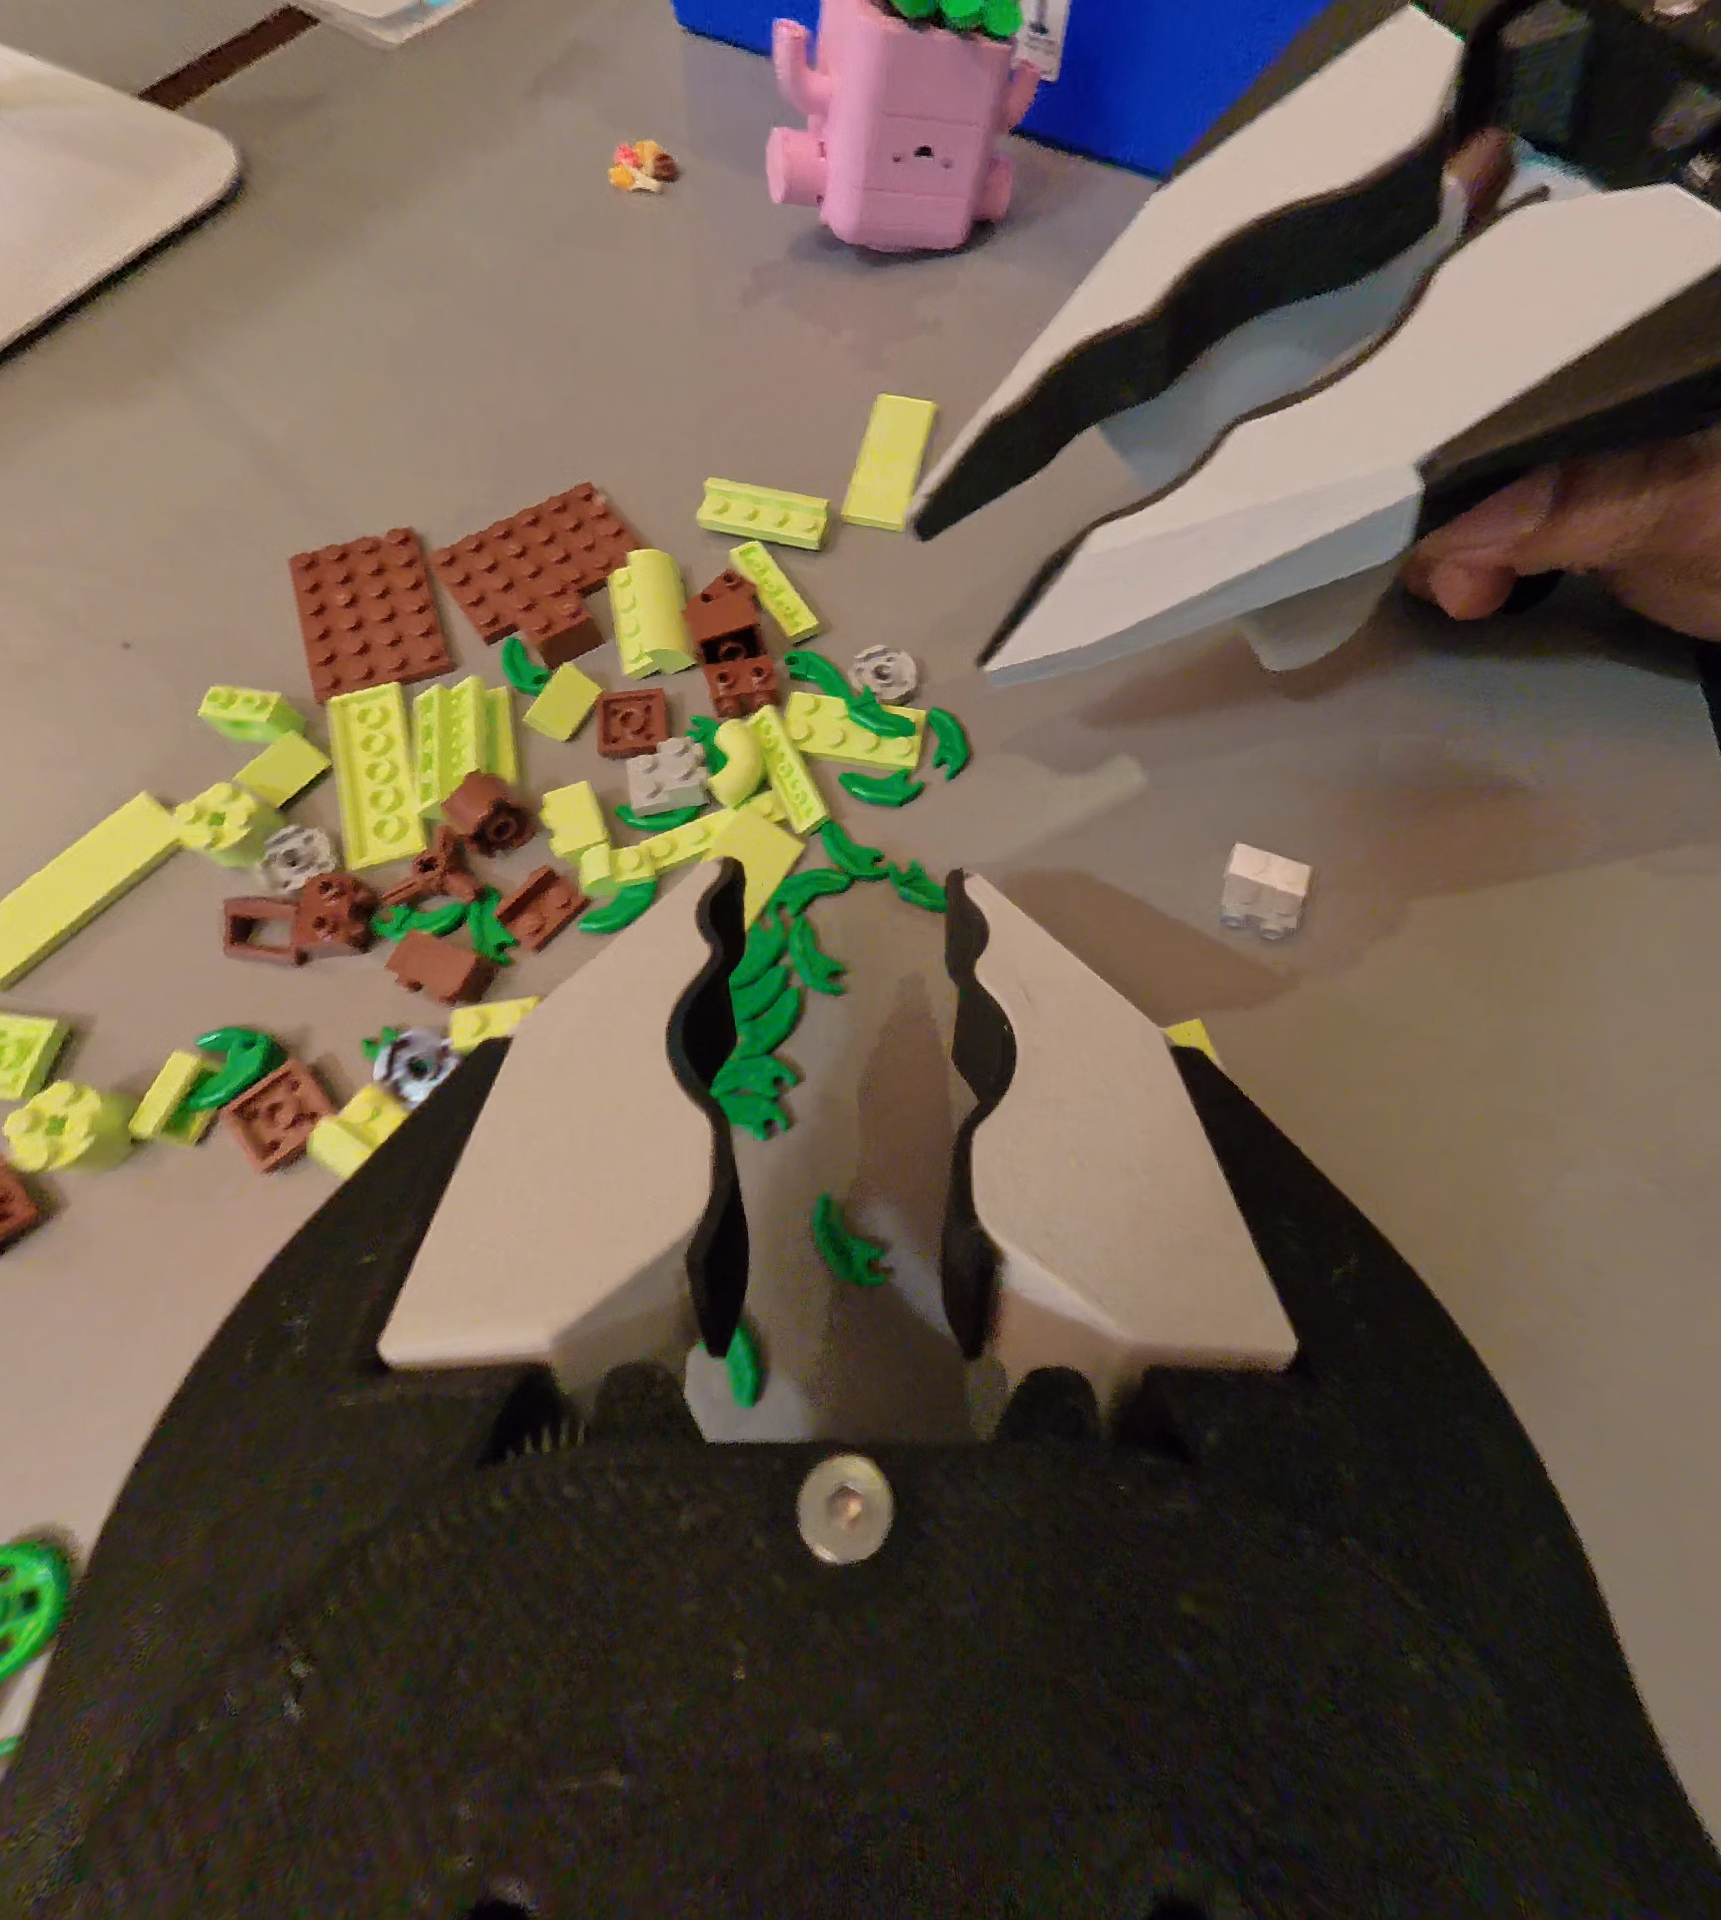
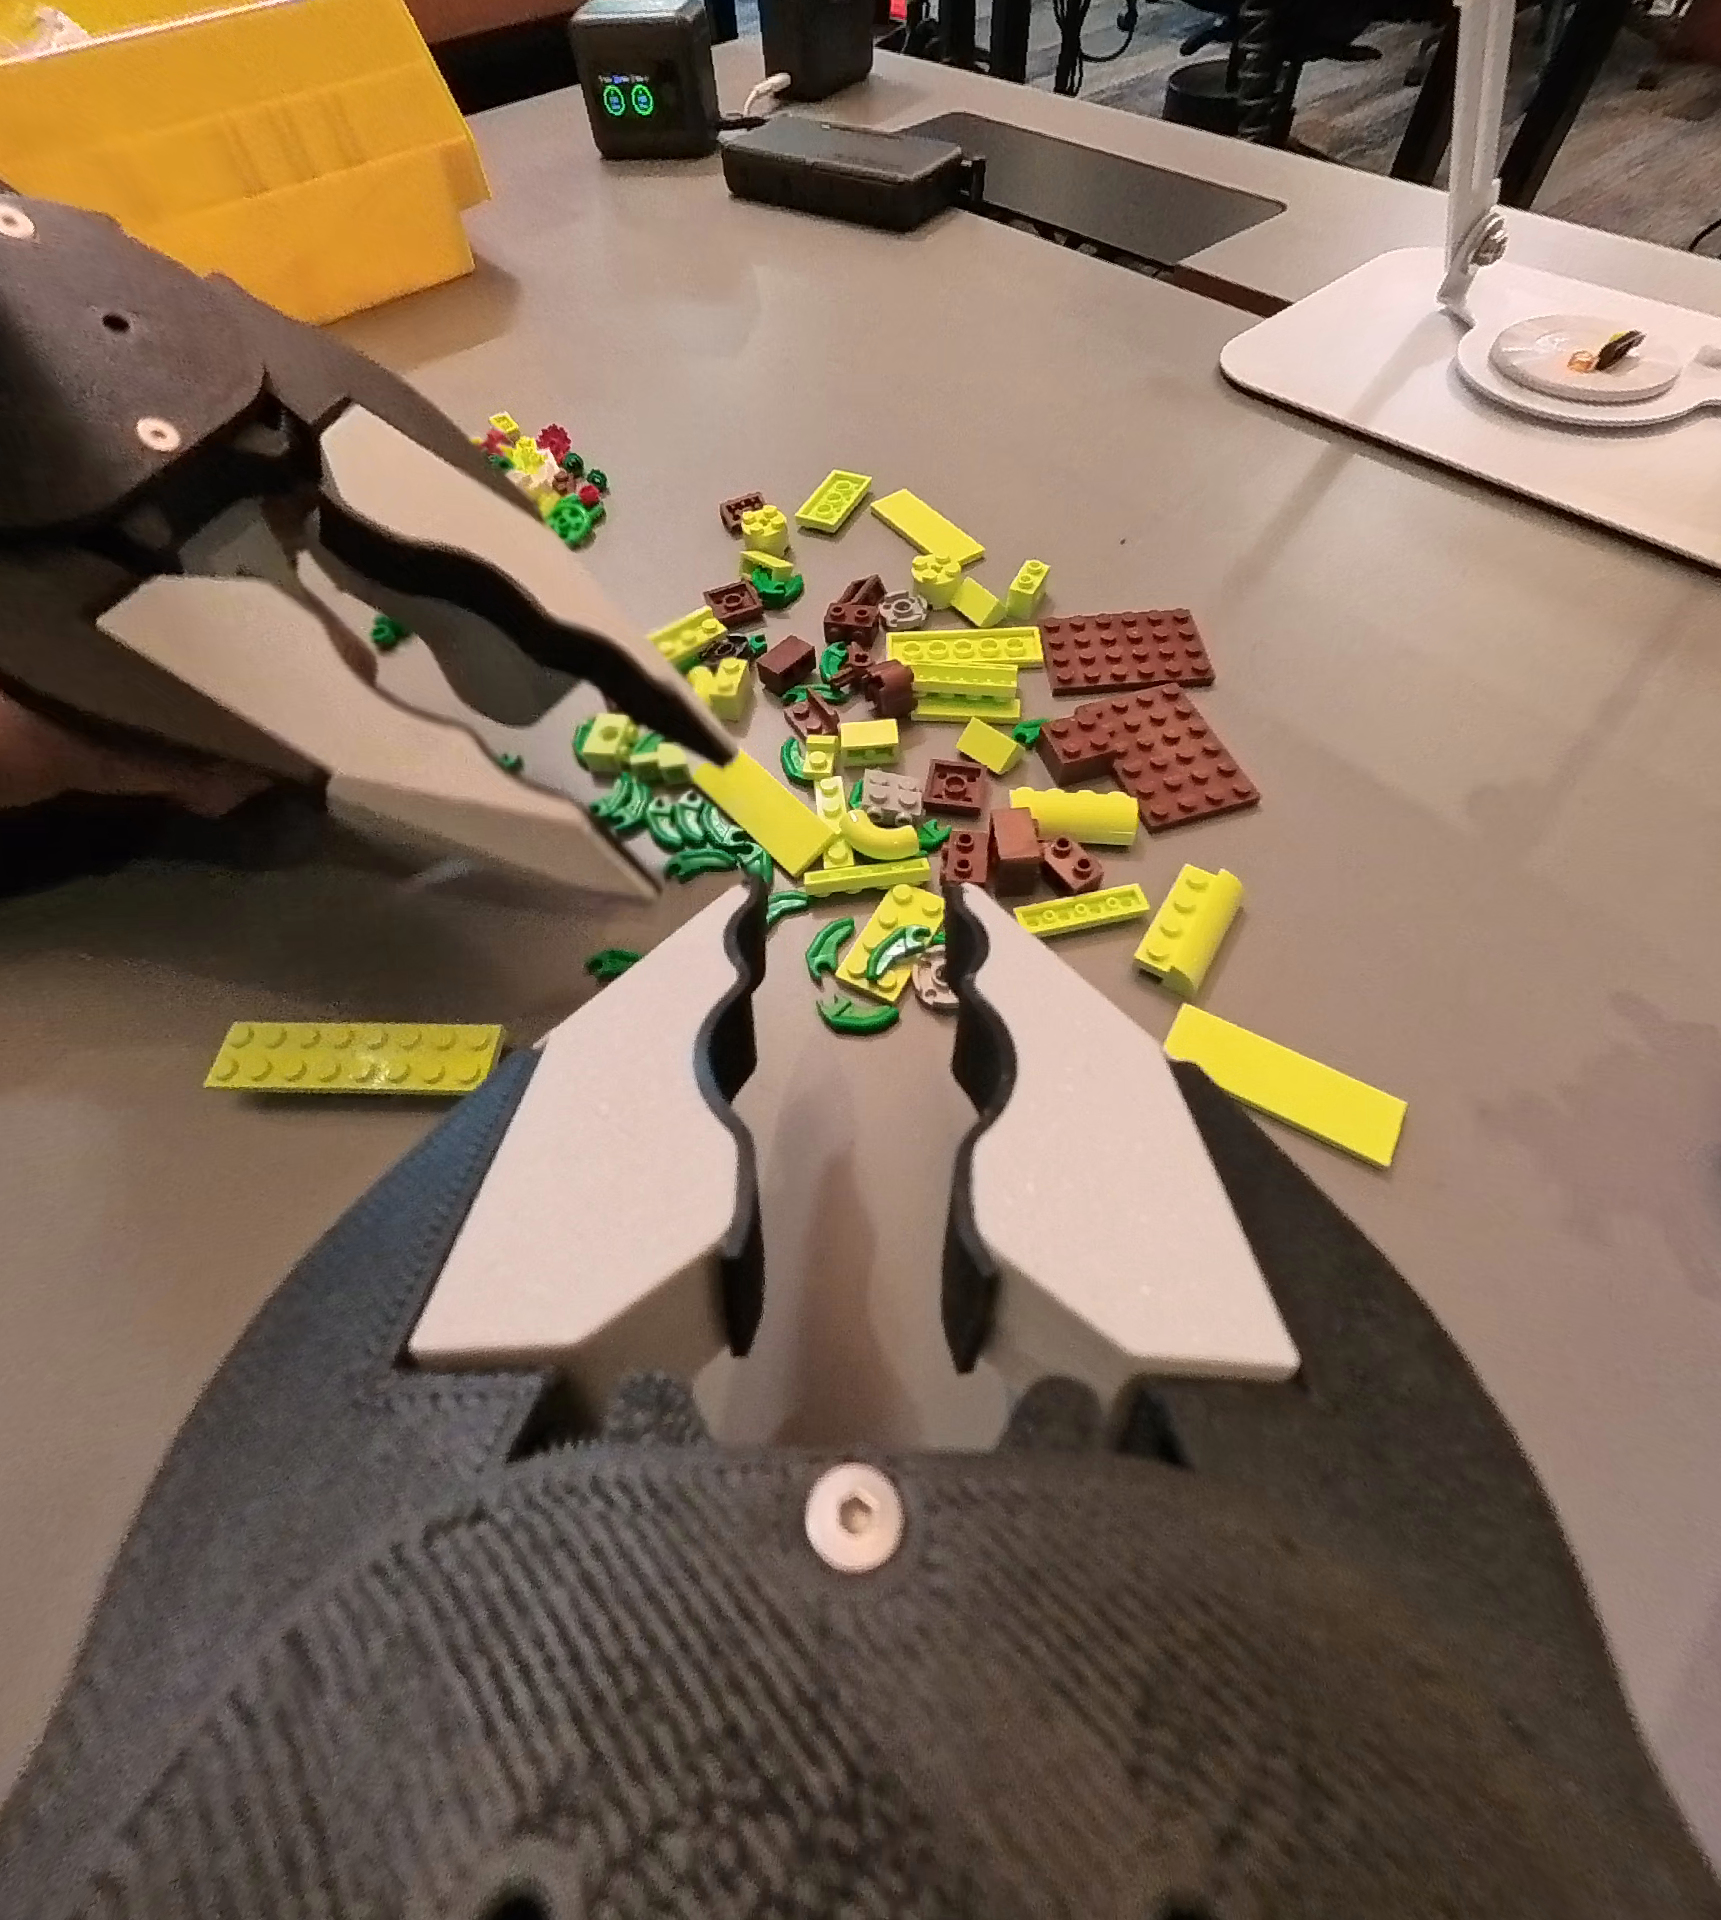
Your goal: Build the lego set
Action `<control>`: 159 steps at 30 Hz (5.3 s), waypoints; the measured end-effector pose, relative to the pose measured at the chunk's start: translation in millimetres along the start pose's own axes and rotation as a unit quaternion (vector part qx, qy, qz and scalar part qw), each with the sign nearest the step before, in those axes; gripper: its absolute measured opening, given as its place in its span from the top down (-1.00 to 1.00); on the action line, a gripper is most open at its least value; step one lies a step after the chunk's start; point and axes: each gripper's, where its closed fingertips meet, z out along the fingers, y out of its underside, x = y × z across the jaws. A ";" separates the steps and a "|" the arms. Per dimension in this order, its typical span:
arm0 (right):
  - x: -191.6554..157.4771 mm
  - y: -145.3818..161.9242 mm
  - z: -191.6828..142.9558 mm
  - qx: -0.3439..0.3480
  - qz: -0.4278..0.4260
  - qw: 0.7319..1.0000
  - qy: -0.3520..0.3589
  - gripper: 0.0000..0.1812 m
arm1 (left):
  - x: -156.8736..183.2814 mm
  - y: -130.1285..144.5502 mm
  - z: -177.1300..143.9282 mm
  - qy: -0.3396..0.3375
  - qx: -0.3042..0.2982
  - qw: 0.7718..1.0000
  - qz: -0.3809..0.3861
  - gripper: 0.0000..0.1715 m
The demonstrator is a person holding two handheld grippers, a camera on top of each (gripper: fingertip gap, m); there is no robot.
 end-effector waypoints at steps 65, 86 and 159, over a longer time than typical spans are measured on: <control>-2.3 3.4 3.1 -0.014 -0.013 1.000 0.000 0.64 | -139.9 95.0 -97.9 -0.116 -0.111 0.985 -0.059 0.72; -3.2 4.5 3.8 -0.018 -0.016 1.000 0.000 0.64 | -133.6 87.7 -97.5 -0.103 -0.102 0.988 -0.057 0.83; -4.9 8.2 6.4 -0.031 -0.024 0.999 0.001 0.65 | -199.1 123.4 -138.0 -0.208 -0.077 0.967 -0.126 0.83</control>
